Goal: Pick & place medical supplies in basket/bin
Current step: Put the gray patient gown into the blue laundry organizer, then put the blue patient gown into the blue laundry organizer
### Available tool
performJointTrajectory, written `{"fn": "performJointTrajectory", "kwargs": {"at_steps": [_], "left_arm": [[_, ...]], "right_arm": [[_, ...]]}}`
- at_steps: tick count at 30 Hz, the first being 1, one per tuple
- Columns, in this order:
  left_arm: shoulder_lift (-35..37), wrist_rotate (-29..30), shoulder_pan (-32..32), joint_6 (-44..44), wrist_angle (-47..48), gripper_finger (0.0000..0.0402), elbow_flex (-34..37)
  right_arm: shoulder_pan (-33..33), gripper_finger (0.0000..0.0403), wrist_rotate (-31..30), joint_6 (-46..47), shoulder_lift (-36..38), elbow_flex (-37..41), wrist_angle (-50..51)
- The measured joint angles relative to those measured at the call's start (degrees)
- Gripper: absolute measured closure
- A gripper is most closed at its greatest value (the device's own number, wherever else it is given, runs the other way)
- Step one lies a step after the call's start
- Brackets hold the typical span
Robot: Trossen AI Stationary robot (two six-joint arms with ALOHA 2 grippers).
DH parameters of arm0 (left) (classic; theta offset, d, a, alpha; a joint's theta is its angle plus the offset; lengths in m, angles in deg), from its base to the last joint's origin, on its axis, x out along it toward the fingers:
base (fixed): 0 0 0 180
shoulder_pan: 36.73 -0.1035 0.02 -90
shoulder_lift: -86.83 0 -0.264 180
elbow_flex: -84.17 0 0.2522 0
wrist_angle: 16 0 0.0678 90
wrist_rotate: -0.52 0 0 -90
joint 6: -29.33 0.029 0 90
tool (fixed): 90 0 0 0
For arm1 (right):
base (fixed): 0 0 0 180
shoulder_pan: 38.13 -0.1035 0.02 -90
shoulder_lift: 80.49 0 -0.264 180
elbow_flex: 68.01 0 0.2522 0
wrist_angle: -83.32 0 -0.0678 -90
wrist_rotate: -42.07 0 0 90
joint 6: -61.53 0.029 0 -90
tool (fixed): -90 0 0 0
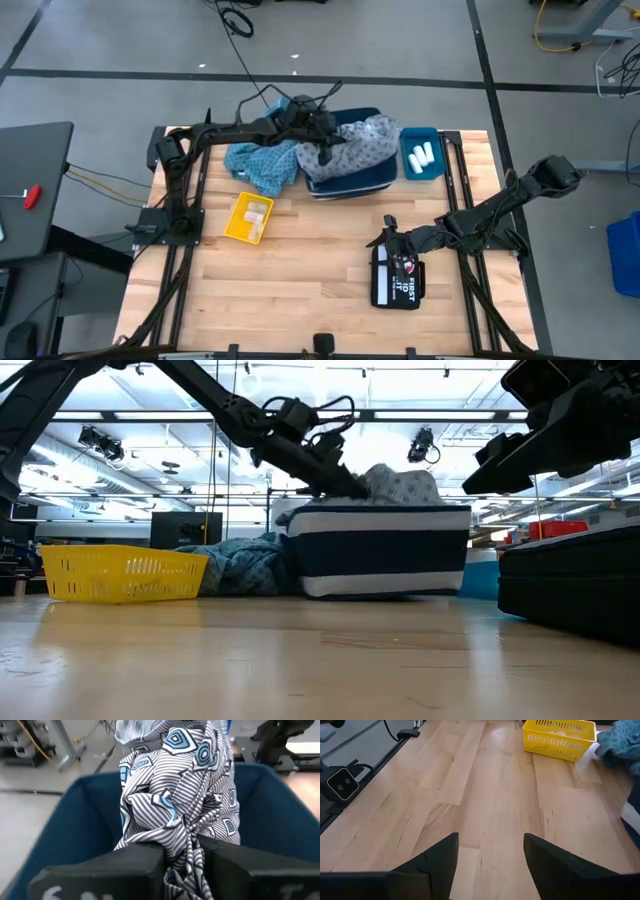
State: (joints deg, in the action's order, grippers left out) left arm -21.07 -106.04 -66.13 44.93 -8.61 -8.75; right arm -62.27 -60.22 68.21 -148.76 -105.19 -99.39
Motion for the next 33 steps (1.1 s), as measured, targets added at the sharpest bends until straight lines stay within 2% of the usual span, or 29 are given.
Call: {"fn": "performJointTrajectory", "kwargs": {"at_steps": [2, 4, 12, 16, 22, 26, 29, 33], "left_arm": [[0.0, -0.13, -0.29, -0.68, 1.52, 0.0357, 0.0], [0.0, -0.7, -0.3, -0.86, 1.85, 0.0335, 0.0], [0.02, -8.57, 0.88, -2.48, -1.33, 0.0151, 0.0], [0.06, -11.24, 1.51, -3.52, -0.99, 0.0095, -0.02], [2.85, -11.81, 3.29, -2.81, 3.06, 0.0091, -0.01], [7.39, -9.37, 5.08, 0.4, 13.44, 0.0097, -0.02], [10.59, -3.96, 6.37, 2.32, 23.23, 0.0098, -0.02], [13.27, 10.47, 8.31, 2.42, 34.06, 0.0098, -0.02]], "right_arm": [[0.0, 0.017, 0.0, 0.0, 0.0, 0.0, 0.0], [0.0, 0.017, 0.0, 0.08, 0.0, 0.0, 0.0], [0.0, 0.017, -0.04, 0.22, 0.0, 0.0, 0.0], [0.0, 0.017, -0.13, 0.46, 0.0, 0.0, 0.0], [0.0, 0.017, -0.13, 0.57, 0.0, 0.03, 0.04], [0.0, 0.017, -0.1, 1.25, 0.0, 0.13, 0.54], [0.0, 0.017, -0.09, 1.46, 0.0, 0.15, 0.59], [0.0, 0.017, -0.02, 1.32, 0.0, 0.15, 0.63]]}}
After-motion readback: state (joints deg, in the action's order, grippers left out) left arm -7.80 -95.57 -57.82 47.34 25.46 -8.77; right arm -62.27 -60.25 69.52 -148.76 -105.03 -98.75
